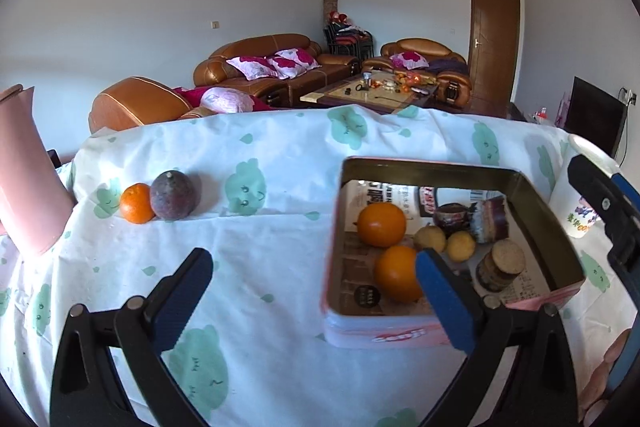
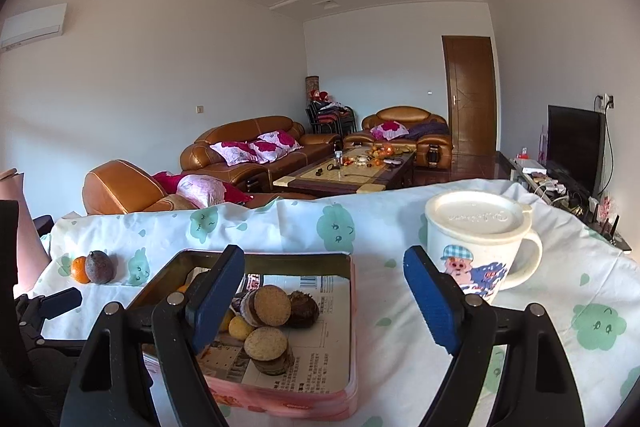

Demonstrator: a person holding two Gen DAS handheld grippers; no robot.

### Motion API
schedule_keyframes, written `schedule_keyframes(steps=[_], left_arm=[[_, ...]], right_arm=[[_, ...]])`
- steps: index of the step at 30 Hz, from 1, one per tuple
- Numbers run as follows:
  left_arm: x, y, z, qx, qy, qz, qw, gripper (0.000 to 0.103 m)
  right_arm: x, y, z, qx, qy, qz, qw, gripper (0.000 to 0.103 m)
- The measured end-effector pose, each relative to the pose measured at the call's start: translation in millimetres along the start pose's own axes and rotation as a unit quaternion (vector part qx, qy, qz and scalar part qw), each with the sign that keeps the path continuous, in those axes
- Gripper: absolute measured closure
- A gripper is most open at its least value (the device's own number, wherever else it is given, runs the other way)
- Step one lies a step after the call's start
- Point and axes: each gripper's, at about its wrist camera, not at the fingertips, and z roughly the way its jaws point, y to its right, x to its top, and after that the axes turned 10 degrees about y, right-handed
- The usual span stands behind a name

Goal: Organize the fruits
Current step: 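Open both grippers and move them back toward the remaining fruits, then grasp the purple round fruit with the right gripper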

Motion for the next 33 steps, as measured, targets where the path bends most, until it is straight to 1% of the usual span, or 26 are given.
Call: schedule_keyframes(steps=[6, 9, 19, 24, 26, 28, 33], left_arm=[[-1, -34, -5, 0.044, 0.016, 0.023, 0.9986, 0.0], [-1, -53, -5, 0.058, 0.018, 0.03, 0.9977, 0.0], [-1, -125, 4, 0.099, 0.009, 0.001, 0.995, 0.0], [-1, -166, 13, 0.12, -0.007, -0.03, 0.9923, 0.0], [-4, -185, 20, 0.137, -0.024, -0.049, 0.9891, 0.0], [-6, -205, 26, 0.16, -0.042, -0.067, 0.984, 0.0], [-12, -241, 37, 0.214, -0.068, -0.086, 0.9706, 0.0]], right_arm=[[-7, -29, 2, 0.016, -0.019, 0.018, 1.0, 0.02], [-10, -49, 6, 0.025, -0.029, 0.022, 0.999, 0.02], [-21, -134, 18, 0.084, -0.045, 0.005, 0.995, 0.02], [-24, -174, 27, 0.11, -0.063, 0.002, 0.992, 0.02], [-26, -189, 33, 0.124, -0.077, -0.002, 0.989, 0.02], [-30, -207, 42, 0.138, -0.099, -0.012, 0.985, 0.02], [-39, -243, 63, 0.17, -0.146, -0.029, 0.974, 0.02]])
